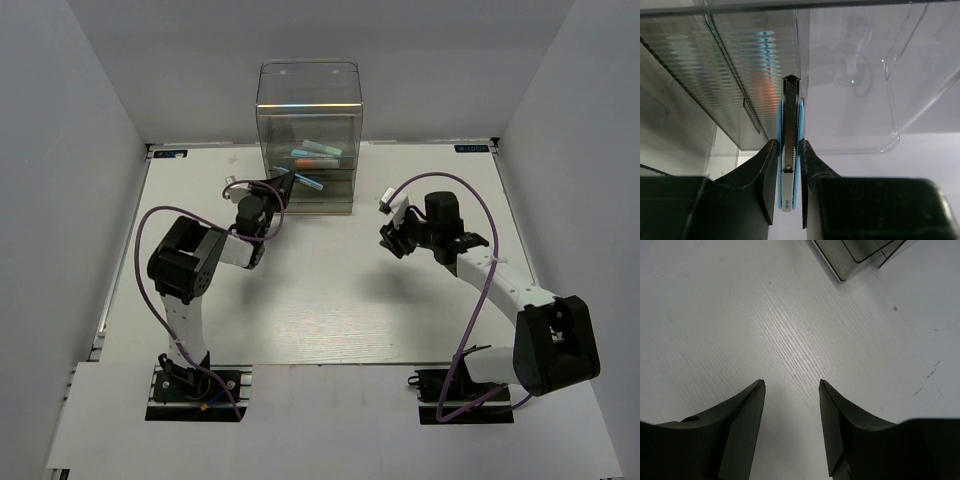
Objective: Sort the stationery into containers
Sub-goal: Place the pen in the drawer.
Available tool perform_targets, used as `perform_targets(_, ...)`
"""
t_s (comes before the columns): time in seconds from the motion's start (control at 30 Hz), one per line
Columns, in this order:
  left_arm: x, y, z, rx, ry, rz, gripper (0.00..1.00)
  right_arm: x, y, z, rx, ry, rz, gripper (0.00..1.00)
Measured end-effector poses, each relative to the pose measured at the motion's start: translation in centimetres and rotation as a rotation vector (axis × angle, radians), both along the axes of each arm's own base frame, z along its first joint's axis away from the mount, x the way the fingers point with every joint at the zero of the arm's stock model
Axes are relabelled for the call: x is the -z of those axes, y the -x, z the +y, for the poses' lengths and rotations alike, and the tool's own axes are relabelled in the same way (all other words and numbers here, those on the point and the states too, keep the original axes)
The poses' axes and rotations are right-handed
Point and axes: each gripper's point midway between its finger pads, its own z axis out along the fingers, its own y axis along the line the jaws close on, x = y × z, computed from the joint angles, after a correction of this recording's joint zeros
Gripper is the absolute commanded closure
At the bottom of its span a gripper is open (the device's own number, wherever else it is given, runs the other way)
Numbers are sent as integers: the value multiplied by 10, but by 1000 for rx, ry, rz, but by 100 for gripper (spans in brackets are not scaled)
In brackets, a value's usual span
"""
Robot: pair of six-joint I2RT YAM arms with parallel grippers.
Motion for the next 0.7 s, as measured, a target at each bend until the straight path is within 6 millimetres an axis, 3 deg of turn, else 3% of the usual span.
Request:
perform_targets(0.3, 11, -9, -4, -100, -33, 20, 96, 0, 0, 0, -1, 2, -2, 47)
perform_targets(0.57, 31, -15, -9, -140, -89, 91, 76, -1, -1, -1, 5, 6, -8, 47)
perform_targets(0.7, 48, -13, -9, -152, -129, 153, 75, -3, -1, -1, 4, 4, -15, 47)
